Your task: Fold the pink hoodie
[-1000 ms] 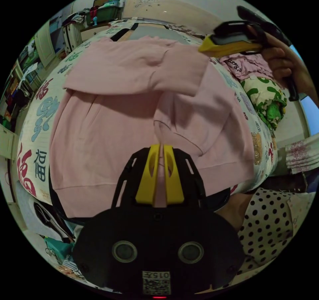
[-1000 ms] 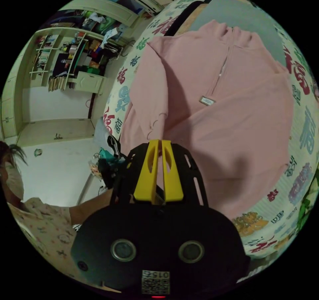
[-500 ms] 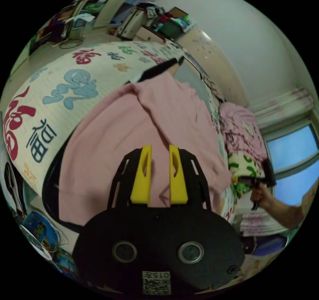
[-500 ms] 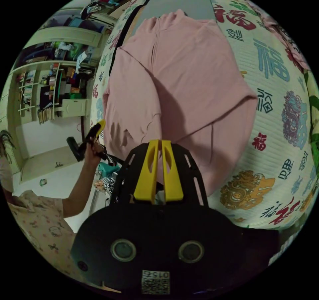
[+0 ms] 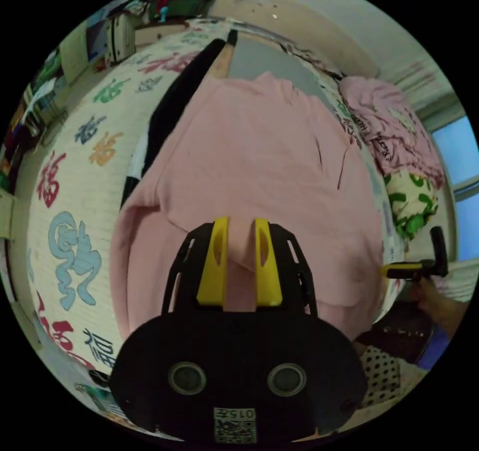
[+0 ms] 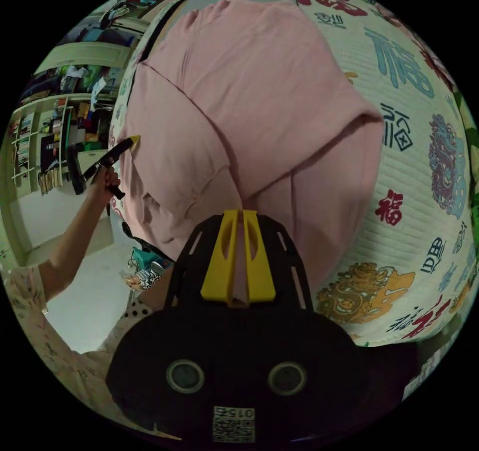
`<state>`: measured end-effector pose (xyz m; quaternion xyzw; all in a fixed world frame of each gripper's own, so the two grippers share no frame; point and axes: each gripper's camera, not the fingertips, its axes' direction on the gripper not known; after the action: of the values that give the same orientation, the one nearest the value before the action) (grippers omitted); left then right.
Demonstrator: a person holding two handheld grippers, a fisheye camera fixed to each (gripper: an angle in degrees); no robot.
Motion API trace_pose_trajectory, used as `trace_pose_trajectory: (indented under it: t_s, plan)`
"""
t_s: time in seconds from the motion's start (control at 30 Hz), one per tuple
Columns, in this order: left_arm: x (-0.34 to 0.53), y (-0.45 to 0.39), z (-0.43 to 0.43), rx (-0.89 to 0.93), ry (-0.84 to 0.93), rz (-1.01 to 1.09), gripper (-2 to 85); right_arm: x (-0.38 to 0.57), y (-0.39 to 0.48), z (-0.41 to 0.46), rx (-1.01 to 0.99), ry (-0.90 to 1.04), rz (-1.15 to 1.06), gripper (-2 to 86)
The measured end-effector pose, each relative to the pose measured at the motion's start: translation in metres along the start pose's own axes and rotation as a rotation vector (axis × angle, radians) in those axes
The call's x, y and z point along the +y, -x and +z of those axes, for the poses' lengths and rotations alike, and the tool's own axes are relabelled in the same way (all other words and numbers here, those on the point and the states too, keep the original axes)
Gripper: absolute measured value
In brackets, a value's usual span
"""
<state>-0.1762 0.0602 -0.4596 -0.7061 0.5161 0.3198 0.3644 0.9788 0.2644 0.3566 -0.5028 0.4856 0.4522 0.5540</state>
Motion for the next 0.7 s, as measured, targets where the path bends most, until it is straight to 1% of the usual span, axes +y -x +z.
trace_pose_trajectory:
  t_s: [0.07, 0.13, 0.17, 0.23, 0.27, 0.3, 0.4, 0.43, 0.47, 0.53, 0.63, 0.7]
  plan:
    - [-0.014, -0.007, 0.007, -0.030, 0.027, 0.068, 7.4, 0.004, -0.007, -0.002, 0.016, 0.018, 0.012, 0.7]
    - [-0.043, -0.010, 0.011, -0.037, 0.122, 0.129, 7.6, 0.010, -0.018, -0.013, 0.018, -0.007, 0.042, 1.1]
    - [-0.052, -0.011, 0.009, -0.043, 0.125, 0.140, 7.6, 0.012, -0.026, -0.026, 0.013, -0.045, 0.054, 1.6]
    - [-0.091, -0.014, -0.008, -0.048, 0.016, 0.212, 8.1, 0.008, -0.035, -0.051, 0.028, -0.127, 0.043, 3.1]
    - [-0.105, -0.015, -0.011, -0.047, -0.012, 0.231, 8.2, 0.000, -0.037, -0.068, 0.057, -0.188, 0.014, 4.5]
    - [-0.135, -0.017, -0.013, -0.053, -0.053, 0.266, 9.0, -0.012, -0.038, -0.085, 0.096, -0.250, -0.030, 6.1]
    - [-0.228, -0.019, 0.005, -0.068, -0.095, 0.322, 11.2, -0.059, -0.032, -0.119, 0.173, -0.371, -0.138, 8.6]
    - [-0.266, -0.019, 0.019, -0.061, -0.097, 0.339, 11.4, -0.071, -0.030, -0.125, 0.174, -0.383, -0.156, 8.9]
    - [-0.285, -0.020, 0.028, -0.059, -0.088, 0.346, 11.4, -0.095, -0.026, -0.134, 0.163, -0.404, -0.189, 9.2]
    - [-0.354, -0.028, 0.062, -0.059, -0.020, 0.363, 11.8, -0.129, -0.019, -0.143, 0.145, -0.419, -0.226, 9.6]
    - [-0.411, -0.047, 0.098, -0.059, -0.002, 0.410, 12.1, -0.180, 0.001, -0.141, 0.165, -0.374, -0.300, 10.9]
    - [-0.433, -0.055, 0.123, -0.082, 0.041, 0.423, 12.4, -0.210, 0.013, -0.130, 0.185, -0.292, -0.324, 11.4]
